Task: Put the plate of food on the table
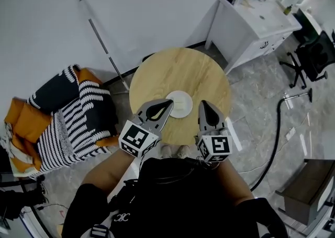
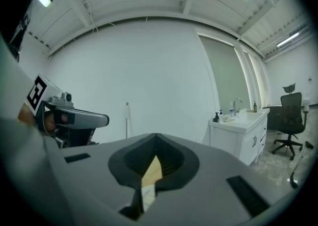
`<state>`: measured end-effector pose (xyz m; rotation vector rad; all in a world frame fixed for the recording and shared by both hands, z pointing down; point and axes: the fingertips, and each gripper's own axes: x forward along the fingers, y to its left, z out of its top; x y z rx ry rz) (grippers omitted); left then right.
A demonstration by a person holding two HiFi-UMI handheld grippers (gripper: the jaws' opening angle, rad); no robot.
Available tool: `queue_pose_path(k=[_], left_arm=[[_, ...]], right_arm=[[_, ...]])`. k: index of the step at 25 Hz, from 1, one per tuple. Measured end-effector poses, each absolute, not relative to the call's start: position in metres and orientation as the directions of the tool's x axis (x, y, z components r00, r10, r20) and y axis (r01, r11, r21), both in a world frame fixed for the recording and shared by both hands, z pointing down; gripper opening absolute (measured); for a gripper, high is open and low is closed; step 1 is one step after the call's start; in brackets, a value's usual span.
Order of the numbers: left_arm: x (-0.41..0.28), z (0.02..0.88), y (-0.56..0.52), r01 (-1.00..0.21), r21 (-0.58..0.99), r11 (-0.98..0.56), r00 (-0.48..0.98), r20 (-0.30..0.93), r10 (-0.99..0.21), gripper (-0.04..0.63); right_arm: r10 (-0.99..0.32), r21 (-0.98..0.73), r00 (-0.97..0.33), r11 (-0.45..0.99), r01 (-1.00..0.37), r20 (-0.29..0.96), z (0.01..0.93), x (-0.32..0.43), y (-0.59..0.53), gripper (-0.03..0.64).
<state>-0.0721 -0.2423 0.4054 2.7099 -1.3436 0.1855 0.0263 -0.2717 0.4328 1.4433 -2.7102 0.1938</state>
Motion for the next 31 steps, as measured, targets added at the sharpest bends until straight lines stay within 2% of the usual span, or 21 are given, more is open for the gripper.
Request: queue_pose_path(k=[7, 16, 31], left_arm=[[-0.081, 0.42, -0.247, -0.827, 0.056, -0.56, 0.558, 0.216, -0.802, 0.006], [-0.094, 0.431, -0.258, -0.859, 0.141, -0.492, 0.512, 0.216, -0.832, 0.006], [-0.1, 0.449, -0.258, -0.869, 0.095, -0.485, 0.492, 0.27, -0.828, 0.006]], right_arm=[[-0.808, -0.051, -0.582, 0.58, -0.813, 0.088, 0.423, 0.021, -0.272, 0.006], [-0.796, -0.039, -0.593, 0.593, -0.804, 0.121, 0.429, 0.023, -0.271, 0.006], [-0.786, -0.054, -0.603, 0.602, -0.796, 0.135, 0.434, 0.019, -0.274, 0.006]])
